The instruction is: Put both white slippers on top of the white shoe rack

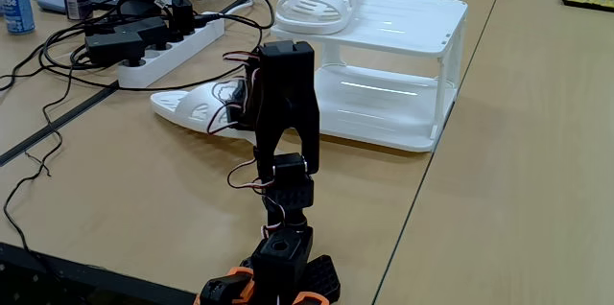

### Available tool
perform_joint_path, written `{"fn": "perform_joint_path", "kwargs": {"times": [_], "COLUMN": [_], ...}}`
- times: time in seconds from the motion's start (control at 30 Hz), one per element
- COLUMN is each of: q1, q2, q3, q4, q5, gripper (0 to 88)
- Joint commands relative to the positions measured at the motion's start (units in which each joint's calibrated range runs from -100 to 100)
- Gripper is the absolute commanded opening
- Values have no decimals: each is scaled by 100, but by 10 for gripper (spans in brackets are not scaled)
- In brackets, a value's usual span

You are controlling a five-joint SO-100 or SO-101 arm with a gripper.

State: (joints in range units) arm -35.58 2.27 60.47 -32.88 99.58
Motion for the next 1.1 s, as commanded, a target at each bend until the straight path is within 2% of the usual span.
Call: {"fn": "perform_joint_path", "kwargs": {"times": [0.0, 0.4, 0.5, 0.83, 1.07], "q1": [-192, -1154, -1179, -1105, -949], "q2": [-122, -290, -744, -2831, -3521], "q3": [-521, -1414, -1496, -2154, -2804], "q4": [-267, -215, 501, 4202, 5479], "q5": [42, 42, 42, 42, 42], "gripper": [8, 8, 8, 8, 8]}}
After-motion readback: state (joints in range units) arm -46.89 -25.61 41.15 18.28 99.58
